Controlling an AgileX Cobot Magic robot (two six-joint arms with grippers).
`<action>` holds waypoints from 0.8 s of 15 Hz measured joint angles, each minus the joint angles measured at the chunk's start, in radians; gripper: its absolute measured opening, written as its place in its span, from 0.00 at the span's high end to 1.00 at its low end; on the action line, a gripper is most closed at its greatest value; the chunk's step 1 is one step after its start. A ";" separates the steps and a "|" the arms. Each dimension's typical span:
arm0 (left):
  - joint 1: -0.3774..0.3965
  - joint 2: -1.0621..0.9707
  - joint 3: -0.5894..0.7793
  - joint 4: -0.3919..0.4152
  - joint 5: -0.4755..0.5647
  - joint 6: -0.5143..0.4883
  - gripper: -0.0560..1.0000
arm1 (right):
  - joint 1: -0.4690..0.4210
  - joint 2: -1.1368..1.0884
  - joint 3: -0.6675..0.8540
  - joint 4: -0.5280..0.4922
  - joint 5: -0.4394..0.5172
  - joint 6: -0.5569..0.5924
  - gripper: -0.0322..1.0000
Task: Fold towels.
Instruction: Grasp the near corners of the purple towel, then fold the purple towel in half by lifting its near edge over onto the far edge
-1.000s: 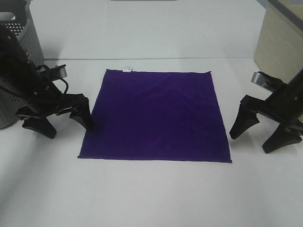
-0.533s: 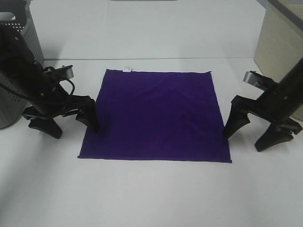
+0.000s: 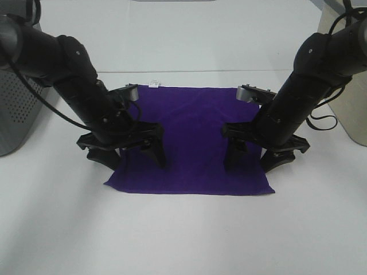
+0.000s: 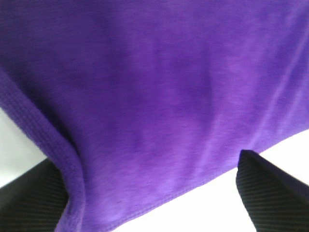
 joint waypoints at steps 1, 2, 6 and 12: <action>-0.019 0.022 -0.035 -0.011 0.029 -0.007 0.17 | 0.009 0.005 -0.006 0.021 0.001 0.000 0.28; -0.035 0.049 -0.075 -0.027 0.063 -0.018 0.21 | 0.013 0.013 -0.014 0.041 0.014 0.000 0.35; -0.040 0.088 -0.117 -0.039 0.084 -0.022 0.66 | 0.016 0.025 -0.018 0.086 0.067 0.000 0.63; -0.040 0.094 -0.120 -0.025 0.084 0.002 0.92 | 0.017 0.017 -0.010 0.075 0.110 -0.007 0.80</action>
